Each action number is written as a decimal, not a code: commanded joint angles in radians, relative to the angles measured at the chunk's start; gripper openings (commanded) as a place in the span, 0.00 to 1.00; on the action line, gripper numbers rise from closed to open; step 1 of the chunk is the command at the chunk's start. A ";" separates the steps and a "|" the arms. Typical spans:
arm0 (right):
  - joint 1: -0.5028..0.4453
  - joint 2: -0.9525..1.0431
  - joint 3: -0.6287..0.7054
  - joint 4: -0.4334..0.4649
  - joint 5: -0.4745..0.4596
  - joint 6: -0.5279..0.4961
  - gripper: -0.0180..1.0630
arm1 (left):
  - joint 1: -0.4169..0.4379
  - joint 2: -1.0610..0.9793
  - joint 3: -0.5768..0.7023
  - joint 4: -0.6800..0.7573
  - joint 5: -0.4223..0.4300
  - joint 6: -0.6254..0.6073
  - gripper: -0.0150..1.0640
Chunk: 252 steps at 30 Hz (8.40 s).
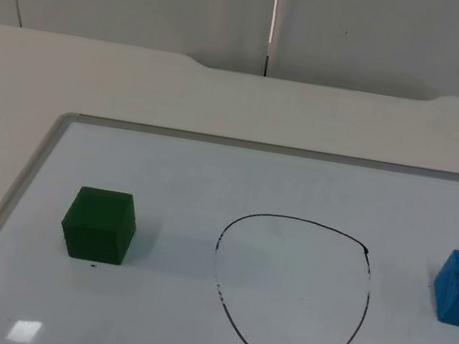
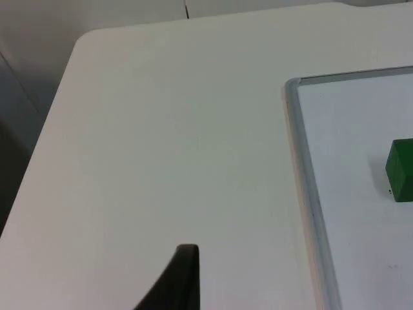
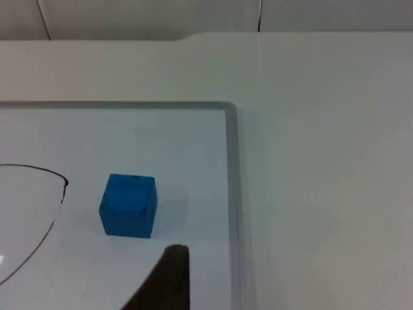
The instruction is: Push the two cubes into the marked area.
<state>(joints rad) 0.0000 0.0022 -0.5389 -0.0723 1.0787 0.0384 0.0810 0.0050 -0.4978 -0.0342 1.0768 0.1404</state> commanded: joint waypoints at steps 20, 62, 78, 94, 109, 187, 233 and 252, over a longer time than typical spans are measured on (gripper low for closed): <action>-0.005 0.359 -0.148 -0.004 -0.140 -0.004 0.99 | 0.002 -0.005 0.003 -0.008 0.000 -0.003 0.99; -0.005 0.843 -0.268 0.004 -0.298 0.019 0.68 | 0.002 -0.005 0.003 -0.008 0.000 -0.003 0.99; -0.005 0.843 -0.268 0.004 -0.320 0.023 0.59 | 0.002 0.010 0.000 -0.038 -0.008 -0.090 0.98; -0.005 0.843 -0.268 0.006 -0.324 0.033 0.59 | 0.002 0.420 -0.028 -0.067 -0.295 -0.092 0.84; -0.005 0.843 -0.268 0.006 -0.346 0.053 0.59 | 0.002 0.809 -0.026 -0.339 -0.559 0.146 0.01; -0.005 0.843 -0.268 0.046 -0.336 0.051 0.59 | -0.376 1.841 -0.196 -0.450 -1.007 0.219 0.01; -0.005 0.843 -0.268 0.055 -0.330 0.047 0.59 | -0.514 1.841 -0.196 -0.508 -1.093 0.219 0.01; -0.005 0.843 -0.268 0.055 -0.326 0.047 0.59 | -0.568 1.841 -0.196 -0.515 -1.127 0.219 0.01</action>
<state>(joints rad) 0.0000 0.8478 -0.8036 -0.0189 0.7517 0.0901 -0.4762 1.8432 -0.6909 -0.5273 -0.0407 0.3604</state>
